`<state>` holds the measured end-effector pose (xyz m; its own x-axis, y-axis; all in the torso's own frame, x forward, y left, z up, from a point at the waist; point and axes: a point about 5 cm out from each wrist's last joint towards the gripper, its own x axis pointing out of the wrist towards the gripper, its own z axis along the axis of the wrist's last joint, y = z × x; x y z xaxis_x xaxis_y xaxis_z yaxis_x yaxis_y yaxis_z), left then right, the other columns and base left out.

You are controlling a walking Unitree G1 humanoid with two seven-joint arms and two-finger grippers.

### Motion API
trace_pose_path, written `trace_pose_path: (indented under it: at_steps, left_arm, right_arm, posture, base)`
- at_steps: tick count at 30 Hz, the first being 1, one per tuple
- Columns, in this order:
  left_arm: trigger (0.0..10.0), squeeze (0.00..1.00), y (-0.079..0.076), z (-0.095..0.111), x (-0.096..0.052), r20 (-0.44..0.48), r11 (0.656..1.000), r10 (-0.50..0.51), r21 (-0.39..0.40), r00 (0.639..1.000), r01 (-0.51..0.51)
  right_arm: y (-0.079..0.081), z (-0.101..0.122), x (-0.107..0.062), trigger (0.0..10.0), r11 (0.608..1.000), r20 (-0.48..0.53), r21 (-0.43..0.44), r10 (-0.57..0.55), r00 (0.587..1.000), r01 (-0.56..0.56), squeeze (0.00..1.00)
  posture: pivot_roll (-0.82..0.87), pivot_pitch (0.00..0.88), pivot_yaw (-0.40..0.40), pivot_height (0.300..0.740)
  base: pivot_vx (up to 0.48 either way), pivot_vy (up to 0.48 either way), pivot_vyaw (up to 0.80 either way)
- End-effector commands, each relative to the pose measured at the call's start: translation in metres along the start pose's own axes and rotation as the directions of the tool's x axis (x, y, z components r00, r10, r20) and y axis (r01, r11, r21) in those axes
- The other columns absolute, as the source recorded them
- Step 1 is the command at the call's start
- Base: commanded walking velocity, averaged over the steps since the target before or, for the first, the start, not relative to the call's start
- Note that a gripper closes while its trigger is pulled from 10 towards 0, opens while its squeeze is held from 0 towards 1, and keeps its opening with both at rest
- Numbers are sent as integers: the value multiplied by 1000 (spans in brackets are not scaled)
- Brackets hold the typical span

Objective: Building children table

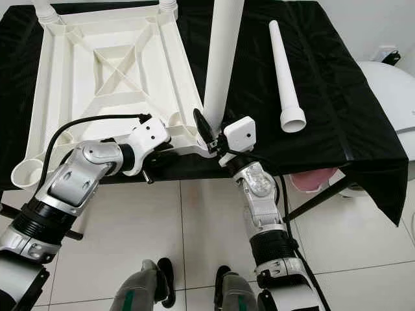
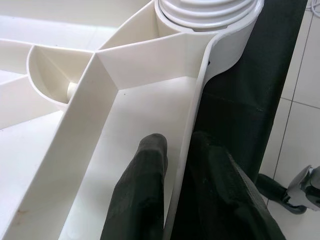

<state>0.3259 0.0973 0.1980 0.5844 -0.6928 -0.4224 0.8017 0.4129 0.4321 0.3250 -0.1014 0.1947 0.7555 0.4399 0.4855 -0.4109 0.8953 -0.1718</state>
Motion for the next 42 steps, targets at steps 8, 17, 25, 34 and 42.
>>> trace_pose_path:
  at_steps: [8, 17, 25, 34, 42]
  left_arm:
    - [10000, 0, -3, 21, 1, 74, 997, -44, 68, 996, 39]
    - [10000, 0, -2, 21, 1, 73, 997, -43, 68, 996, 38]
    - [10000, 0, -1, 21, 1, 73, 997, -42, 70, 996, 37]
    - [10000, 0, -1, 22, 0, 74, 997, -39, 71, 996, 34]
    - [10000, 0, 0, 22, 0, 75, 997, -36, 70, 997, 31]
  right_arm:
    - [-5, -24, -20, 10000, 995, -152, 7, -99, 983, 101, 0]
    - [-1, -22, -19, 10000, 990, -155, -5, -138, 978, 139, 0]
    - [1, -20, -18, 10000, 988, -154, -13, -156, 976, 156, 0]
    - [3, -19, -17, 10000, 984, -154, -30, -180, 971, 178, 0]
    - [5, -18, -16, 10000, 977, -157, -47, -213, 964, 208, 0]
  posture:
    - [-78, 212, -2, 740]
    - [-77, 214, 0, 740]
    - [-76, 215, 1, 740]
    - [-74, 214, -2, 740]
    - [-74, 215, -4, 740]
  base:
    - [0, 0, 0]
    - [0, 0, 0]
    - [0, 0, 0]
    - [0, 0, 0]
    - [0, 0, 0]
